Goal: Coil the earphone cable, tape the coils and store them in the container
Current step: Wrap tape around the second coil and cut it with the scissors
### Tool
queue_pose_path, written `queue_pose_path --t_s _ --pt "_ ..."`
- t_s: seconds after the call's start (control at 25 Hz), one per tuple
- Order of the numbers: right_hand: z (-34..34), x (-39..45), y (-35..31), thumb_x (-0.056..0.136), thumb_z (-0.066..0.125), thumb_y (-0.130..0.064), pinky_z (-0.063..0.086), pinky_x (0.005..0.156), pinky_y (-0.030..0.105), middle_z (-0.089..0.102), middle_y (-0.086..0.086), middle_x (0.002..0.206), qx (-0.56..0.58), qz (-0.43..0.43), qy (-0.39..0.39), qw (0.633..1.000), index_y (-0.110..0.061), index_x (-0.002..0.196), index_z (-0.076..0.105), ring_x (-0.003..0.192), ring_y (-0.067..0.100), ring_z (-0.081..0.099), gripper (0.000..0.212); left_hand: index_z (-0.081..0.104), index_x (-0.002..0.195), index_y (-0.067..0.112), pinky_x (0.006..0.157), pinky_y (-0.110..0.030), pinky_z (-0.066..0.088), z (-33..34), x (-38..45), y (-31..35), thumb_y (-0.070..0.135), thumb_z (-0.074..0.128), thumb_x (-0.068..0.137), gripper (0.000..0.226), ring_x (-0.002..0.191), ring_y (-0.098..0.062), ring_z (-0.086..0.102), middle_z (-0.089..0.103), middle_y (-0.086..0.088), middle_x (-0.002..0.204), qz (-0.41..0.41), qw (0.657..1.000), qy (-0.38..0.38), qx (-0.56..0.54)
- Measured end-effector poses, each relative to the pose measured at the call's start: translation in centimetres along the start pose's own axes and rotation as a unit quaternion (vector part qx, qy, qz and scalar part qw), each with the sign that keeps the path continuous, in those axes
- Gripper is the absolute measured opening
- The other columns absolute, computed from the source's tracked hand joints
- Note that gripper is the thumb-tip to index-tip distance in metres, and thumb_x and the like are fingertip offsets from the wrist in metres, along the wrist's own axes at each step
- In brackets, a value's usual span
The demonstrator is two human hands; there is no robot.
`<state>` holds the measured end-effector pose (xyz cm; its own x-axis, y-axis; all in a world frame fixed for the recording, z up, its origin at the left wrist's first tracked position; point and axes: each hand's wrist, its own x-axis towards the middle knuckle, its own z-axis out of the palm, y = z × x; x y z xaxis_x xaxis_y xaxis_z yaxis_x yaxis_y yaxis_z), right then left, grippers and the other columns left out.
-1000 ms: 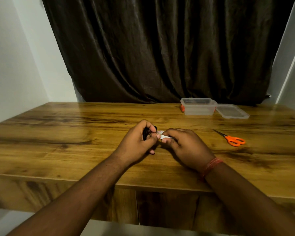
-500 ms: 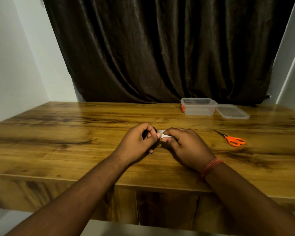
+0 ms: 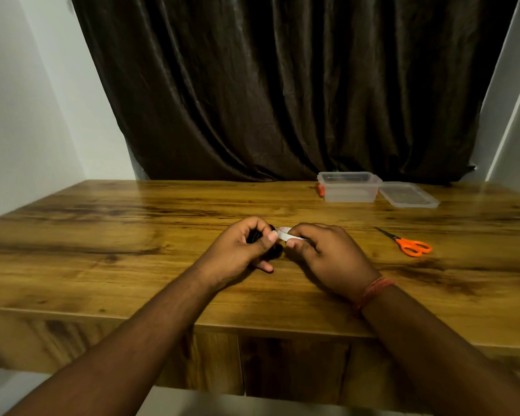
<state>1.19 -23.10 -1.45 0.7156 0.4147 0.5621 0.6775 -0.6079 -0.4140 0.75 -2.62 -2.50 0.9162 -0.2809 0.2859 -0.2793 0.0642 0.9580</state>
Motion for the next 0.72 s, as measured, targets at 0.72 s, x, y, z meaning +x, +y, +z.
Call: queue_pose_path --t_s 0.72 --pt "0.2 0.0 -0.6 0.096 0.054 -0.037 0.048 0.086 0.038 0.072 -0.007 0.108 -0.057 -0.008 -0.017 0.998 -0.028 0.110 0.066 0.099 0.017 0.064 0.020 0.059 0.084 0.028 0.055 -0.031 0.056 1.5 -0.7 0.9 0.022 0.065 0.092 0.011 0.068 -0.013 0.062 0.058 0.006 0.090 0.110 0.926 0.109 0.344"
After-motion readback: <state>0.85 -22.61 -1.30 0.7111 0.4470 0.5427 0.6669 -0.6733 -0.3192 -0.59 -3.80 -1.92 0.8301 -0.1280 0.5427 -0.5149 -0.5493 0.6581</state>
